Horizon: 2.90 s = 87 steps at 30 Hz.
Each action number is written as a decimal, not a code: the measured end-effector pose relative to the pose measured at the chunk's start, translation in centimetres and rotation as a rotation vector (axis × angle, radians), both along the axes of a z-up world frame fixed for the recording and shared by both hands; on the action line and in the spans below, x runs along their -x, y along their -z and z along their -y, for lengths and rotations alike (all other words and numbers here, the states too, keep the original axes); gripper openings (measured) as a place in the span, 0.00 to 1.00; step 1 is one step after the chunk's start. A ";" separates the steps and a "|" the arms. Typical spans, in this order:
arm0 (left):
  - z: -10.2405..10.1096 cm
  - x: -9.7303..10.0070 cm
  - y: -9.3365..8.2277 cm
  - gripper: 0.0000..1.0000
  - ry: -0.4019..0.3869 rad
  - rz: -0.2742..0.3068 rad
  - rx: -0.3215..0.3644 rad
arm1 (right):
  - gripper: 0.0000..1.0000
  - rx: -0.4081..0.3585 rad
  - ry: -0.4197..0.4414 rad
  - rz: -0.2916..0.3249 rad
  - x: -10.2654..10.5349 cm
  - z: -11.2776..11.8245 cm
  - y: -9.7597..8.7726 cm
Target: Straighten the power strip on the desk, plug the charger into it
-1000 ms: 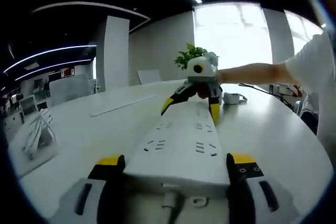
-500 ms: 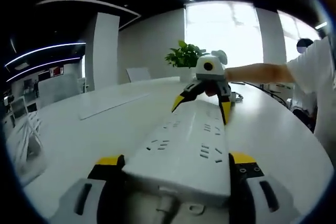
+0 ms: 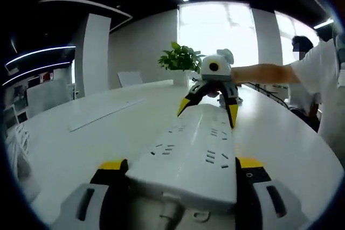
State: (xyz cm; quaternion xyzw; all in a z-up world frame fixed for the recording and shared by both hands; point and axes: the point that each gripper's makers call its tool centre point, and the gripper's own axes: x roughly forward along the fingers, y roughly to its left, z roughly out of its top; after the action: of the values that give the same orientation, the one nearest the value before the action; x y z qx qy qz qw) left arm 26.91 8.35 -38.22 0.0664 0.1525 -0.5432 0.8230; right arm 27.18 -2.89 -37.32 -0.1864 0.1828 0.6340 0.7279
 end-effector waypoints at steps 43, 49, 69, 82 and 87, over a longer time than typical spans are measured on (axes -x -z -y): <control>-1.2 -0.1 -6.6 0.81 -0.021 0.024 0.376 | 0.63 -0.341 0.716 0.317 2.4 14.3 -7.7; -1.3 -0.1 -6.5 0.80 -0.031 0.057 0.357 | 0.60 -0.299 0.760 0.258 3.1 14.7 -4.4; -1.4 -0.4 -6.1 0.75 -0.037 0.091 0.323 | 0.52 -0.227 0.797 0.218 3.8 15.7 -1.7; -1.4 -0.4 -5.9 0.75 -0.035 0.092 0.311 | 0.35 -0.218 0.821 0.206 2.8 15.6 -1.5; -1.3 -0.3 -5.8 0.75 -0.036 0.095 0.301 | 0.29 -0.199 0.829 0.207 2.8 15.2 -1.1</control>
State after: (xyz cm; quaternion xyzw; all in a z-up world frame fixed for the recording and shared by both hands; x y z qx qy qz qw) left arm 27.20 9.65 -32.45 -0.0350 0.0314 -0.5413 0.8395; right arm 24.36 -18.07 -36.18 -0.0889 0.1065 0.2810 0.9496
